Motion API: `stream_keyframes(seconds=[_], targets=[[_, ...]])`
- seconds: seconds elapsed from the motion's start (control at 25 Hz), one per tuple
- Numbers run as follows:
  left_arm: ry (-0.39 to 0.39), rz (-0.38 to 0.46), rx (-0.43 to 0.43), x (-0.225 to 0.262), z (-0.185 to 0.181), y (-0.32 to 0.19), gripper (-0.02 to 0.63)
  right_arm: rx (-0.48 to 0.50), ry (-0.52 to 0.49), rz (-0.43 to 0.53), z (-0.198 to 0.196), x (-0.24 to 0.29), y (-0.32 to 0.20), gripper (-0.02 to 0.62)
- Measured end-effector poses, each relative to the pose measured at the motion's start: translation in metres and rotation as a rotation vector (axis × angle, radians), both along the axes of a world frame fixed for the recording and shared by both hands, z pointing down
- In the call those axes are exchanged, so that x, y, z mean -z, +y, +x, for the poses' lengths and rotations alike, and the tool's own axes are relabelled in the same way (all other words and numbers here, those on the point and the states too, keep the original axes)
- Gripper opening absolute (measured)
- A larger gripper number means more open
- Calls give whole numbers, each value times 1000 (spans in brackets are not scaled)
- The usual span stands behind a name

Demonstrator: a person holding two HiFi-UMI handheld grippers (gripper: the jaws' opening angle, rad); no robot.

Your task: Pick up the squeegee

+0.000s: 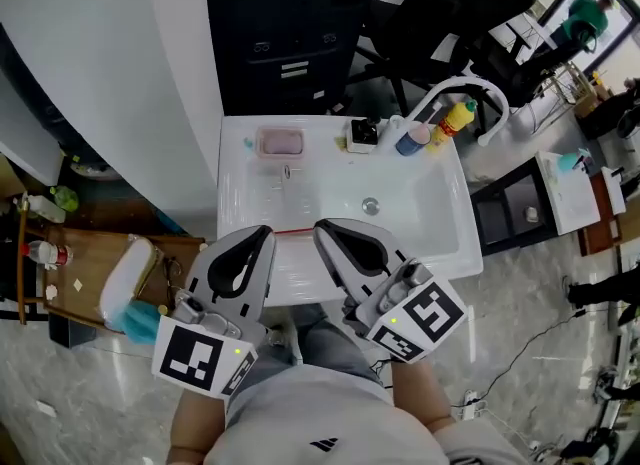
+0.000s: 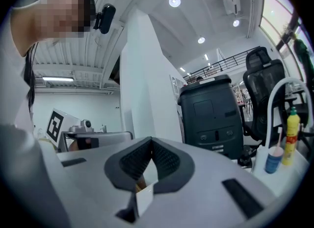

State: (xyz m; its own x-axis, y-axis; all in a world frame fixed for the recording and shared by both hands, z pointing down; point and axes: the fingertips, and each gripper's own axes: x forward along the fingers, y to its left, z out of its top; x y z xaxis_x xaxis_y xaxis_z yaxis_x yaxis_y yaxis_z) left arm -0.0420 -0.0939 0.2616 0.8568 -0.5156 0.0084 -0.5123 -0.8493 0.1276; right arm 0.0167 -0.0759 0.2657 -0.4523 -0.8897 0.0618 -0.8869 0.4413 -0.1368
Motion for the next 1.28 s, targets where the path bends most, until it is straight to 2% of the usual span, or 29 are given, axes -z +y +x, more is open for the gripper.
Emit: stream_keyframes(seconds=[0.4,0.72,1.04,1.28], targets=[[9,-24,123,-5,16,-46,6,101,8,-37,24,-10,-60,10],[2,-52,220,-15,16,-77,6,170,28,-104,33,-38,-106,11],[-36,-65,273,-30,23,-94,6,178,23,-215,45,-90,-139,11],[-67,-124,284,-46,30,-98,6,168,-9,-334,55,-138,-156,11]])
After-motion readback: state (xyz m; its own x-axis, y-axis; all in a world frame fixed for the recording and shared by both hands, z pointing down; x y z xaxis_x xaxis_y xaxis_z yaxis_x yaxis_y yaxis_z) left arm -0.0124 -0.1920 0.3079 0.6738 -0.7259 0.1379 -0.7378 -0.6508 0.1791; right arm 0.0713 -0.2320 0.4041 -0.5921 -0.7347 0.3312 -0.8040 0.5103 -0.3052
